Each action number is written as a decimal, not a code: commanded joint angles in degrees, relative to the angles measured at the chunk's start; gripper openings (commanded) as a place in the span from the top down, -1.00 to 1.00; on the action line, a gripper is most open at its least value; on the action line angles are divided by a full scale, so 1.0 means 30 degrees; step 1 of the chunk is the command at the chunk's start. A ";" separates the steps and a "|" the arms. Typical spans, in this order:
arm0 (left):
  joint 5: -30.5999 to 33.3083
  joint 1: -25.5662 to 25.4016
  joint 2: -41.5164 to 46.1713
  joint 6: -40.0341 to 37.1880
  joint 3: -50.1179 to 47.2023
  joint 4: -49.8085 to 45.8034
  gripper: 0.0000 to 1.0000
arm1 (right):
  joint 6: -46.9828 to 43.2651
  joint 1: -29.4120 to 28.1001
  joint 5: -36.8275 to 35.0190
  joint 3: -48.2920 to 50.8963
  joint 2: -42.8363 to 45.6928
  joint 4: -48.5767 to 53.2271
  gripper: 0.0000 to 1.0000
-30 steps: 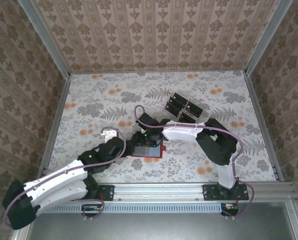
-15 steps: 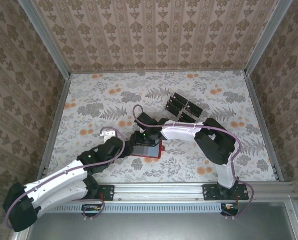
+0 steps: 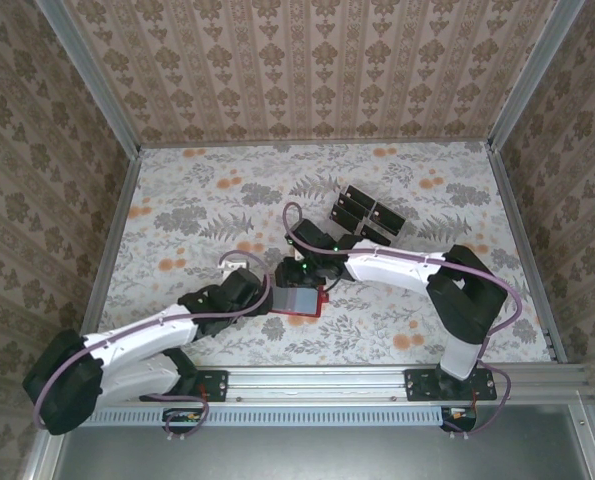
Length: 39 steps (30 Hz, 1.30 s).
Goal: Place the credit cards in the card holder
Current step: Flip over the card slot in the card holder.
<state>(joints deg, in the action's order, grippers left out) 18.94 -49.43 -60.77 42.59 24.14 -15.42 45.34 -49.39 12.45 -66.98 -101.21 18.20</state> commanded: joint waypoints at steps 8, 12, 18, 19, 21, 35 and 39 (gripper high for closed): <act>-0.0907 0.0224 -0.2567 -0.1306 0.1225 0.2173 -1.00 | 0.0787 -0.0603 0.0069 0.1942 -0.0651 -0.1276 0.47; -0.0901 0.0227 -0.3240 -0.1317 0.1152 0.2474 -1.00 | 0.0750 -0.0617 0.0039 0.2250 -0.0990 -0.1413 0.54; -0.0471 0.0269 -0.3651 -0.1130 0.0806 0.2358 -1.00 | 0.0465 -0.0584 -0.0250 0.2571 -0.1567 -0.1250 0.65; -0.0441 0.0288 -0.3677 -0.1102 0.0732 0.2357 -1.00 | 0.0429 -0.0566 -0.0307 0.2649 -0.1567 -0.1217 0.65; -0.0278 0.0333 -0.3751 -0.1001 0.0561 0.2242 -0.99 | 0.0258 -0.0530 -0.0468 0.2687 -0.1582 -0.1018 0.66; -0.0189 0.0616 -0.4196 -0.0667 -0.0078 0.2254 -1.00 | -0.0813 0.0312 -0.1298 0.2547 -0.1624 0.0546 0.68; -0.0190 0.0643 -0.4145 -0.0693 -0.0032 0.2273 -1.00 | -0.0962 0.0490 -0.1373 0.2485 -0.1639 0.0766 0.68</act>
<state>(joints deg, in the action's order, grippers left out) 17.34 -47.92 -72.40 40.07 25.12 -6.98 43.66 -48.88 12.14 -59.92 -104.97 15.16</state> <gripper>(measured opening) 0.997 0.159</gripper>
